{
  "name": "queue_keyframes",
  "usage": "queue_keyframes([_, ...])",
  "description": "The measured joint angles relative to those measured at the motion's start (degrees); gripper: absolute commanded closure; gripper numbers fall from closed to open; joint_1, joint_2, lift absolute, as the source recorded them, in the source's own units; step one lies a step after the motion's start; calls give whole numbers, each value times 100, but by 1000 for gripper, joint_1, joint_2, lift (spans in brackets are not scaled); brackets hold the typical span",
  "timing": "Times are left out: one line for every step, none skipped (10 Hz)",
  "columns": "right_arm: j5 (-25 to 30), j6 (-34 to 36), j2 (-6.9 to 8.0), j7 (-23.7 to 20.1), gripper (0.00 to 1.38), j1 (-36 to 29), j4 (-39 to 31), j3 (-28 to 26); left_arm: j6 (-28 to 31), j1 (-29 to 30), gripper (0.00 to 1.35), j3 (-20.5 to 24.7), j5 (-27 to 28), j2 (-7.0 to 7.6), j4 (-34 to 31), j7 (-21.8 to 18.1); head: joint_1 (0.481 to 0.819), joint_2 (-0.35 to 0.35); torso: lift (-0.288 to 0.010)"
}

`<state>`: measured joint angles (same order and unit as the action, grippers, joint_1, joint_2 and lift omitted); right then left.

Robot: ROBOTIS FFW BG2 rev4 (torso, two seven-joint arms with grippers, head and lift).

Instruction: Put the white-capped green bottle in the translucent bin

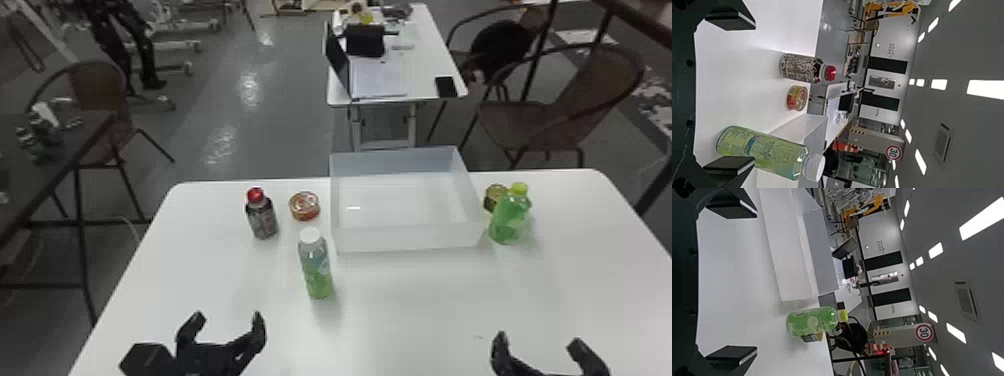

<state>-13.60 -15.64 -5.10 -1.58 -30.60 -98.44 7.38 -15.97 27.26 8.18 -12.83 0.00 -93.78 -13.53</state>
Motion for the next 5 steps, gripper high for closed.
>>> queue_keyframes([-2, 0, 0, 0, 81, 5, 3, 0, -3, 5, 101, -10, 8, 0, 0, 0, 695, 133, -27])
queue_keyframes([-2, 0, 0, 0, 81, 9, 8, 0, 3, 7, 101, -26, 2, 0, 0, -1, 695, 130, -27])
queue_keyframes([-3, 0, 0, 0, 81, 10, 9, 0, 12, 7, 101, -34, -11, 0, 0, -1, 695, 129, -27])
queue_keyframes([-3, 0, 0, 0, 81, 10, 9, 0, 24, 7, 101, -40, -23, 0, 0, -1, 695, 129, -27])
queue_keyframes([-3, 0, 0, -5, 81, 10, 8, 0, 36, 7, 99, -48, -30, 0, 0, -1, 695, 128, -27])
